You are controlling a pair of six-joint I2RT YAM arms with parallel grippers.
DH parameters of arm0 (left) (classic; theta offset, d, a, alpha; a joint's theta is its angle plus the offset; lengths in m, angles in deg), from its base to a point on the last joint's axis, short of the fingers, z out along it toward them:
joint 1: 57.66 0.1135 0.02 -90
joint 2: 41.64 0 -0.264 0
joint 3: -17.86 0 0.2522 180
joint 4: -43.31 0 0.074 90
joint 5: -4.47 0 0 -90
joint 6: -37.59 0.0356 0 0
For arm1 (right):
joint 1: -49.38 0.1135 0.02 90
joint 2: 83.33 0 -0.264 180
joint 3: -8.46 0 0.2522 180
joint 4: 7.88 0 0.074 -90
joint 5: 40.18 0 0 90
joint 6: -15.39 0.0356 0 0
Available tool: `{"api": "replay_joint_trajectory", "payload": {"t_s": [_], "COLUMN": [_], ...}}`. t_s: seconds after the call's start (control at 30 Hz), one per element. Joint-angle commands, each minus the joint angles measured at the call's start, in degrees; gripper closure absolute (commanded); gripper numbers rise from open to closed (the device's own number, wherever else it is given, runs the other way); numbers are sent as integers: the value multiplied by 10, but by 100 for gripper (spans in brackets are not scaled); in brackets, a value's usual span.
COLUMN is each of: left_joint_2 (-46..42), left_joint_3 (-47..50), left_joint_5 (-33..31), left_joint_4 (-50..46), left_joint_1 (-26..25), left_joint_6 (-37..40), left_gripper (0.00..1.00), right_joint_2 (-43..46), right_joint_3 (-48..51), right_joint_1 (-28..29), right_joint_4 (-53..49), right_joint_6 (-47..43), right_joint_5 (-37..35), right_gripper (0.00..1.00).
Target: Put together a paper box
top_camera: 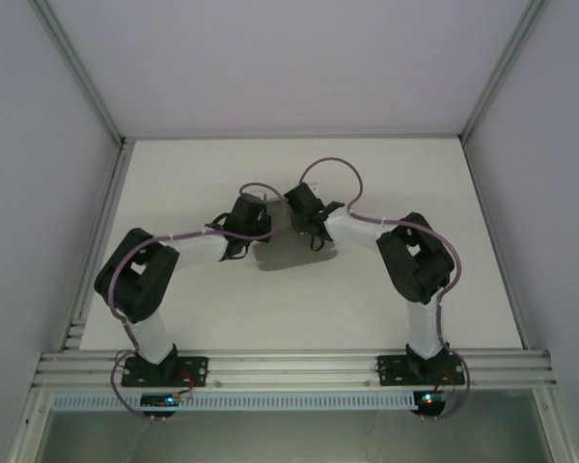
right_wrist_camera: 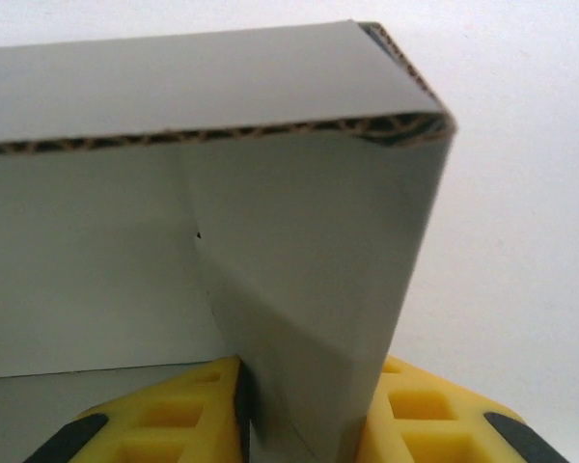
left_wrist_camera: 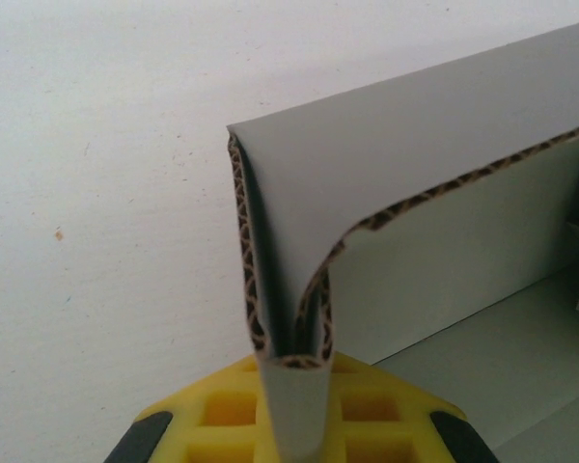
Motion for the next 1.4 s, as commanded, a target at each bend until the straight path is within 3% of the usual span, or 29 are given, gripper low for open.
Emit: {"api": "replay_joint_trajectory", "payload": {"t_s": [0.0,0.2,0.3,0.47,0.6,0.67,0.77,0.9,1.03,1.1,1.23,1.37], "left_joint_2": [-6,-8,-6,-4,-1,0,2,2,3,3,1,1], "left_joint_3": [-18,-20,-21,-22,-23,-22,-22,-16,-15,-15,-14,-17], "left_joint_5": [83,66,63,62,58,60,61,67,70,64,61,56], "left_joint_4": [5,-1,-5,-6,-2,1,-1,4,1,-2,-2,-6], "left_joint_1": [-39,-39,-40,-40,-40,-39,-40,-40,-40,-40,-39,-41], "left_joint_6": [16,12,11,7,2,0,1,7,14,13,12,6], "left_gripper": [100,100,100,100,100,100,100,100,100,100,100,100], "right_joint_2": [-34,-75,-81,-31,19,43,76,109,125,124,114,91], "right_joint_3": [0,-46,-47,13,59,96,127,154,182,183,169,144], "right_joint_1": [1,-1,-5,-5,-10,-12,-15,-31,-65,-72,-73,-63], "right_joint_4": [-99,-199,-203,-80,35,92,151,186,223,216,178,125], "right_joint_6": [57,74,85,35,-28,-61,-96,-108,-90,-85,-84,-67], "right_joint_5": [-76,-189,-186,-144,-95,-58,-22,-1,81,87,31,-59], "right_gripper": [88,88,87,87,97,92,70,66,70,75,90,93]}}
